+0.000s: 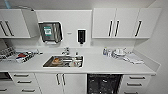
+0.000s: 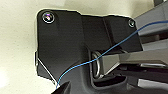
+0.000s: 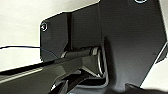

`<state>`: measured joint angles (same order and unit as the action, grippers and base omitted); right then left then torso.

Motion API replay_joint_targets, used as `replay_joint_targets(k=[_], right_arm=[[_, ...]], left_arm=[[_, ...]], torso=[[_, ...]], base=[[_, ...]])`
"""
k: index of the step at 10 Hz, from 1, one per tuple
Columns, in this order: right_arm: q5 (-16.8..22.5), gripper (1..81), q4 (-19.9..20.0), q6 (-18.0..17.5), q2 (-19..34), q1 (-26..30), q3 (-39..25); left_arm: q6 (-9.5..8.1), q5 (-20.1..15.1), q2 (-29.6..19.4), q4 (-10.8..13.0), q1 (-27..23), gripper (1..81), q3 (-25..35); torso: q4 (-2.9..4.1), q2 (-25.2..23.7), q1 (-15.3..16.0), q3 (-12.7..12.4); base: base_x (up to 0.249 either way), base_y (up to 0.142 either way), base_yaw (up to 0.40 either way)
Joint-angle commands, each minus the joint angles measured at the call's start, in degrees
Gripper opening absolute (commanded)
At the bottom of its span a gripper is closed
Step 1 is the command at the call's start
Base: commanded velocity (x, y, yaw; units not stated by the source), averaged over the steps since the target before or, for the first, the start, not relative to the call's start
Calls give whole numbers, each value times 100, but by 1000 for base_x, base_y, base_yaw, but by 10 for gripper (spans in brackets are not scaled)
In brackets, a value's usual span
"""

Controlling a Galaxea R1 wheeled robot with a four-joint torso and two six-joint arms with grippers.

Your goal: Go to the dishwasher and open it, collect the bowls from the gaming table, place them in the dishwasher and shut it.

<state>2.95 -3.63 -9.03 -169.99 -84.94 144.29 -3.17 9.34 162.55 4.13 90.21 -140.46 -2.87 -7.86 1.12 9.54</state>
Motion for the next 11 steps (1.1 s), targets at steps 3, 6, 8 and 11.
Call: replay_joint_targets(k=[3,6,8,11], right_arm=[[338,811,-59,16,-29,280,-42],[329,811,-50,-2,-29,280,-16],[259,811,3,-20,-64,280,142],[276,811,-50,-11,-170,184,371]], left_arm=[[18,-309,-47,70,-201,811,18],[9,-319,-20,17,-201,811,18],[9,-327,-3,9,-209,811,18],[-8,-336,120,-9,-210,811,-219]], torso=[[0,129,-40,-234],[0,177,-65,-389],[0,179,-68,-376],[0,179,-70,-378]], base=[[0,0,0],[0,0,0],[0,0,0],[0,0,0]])
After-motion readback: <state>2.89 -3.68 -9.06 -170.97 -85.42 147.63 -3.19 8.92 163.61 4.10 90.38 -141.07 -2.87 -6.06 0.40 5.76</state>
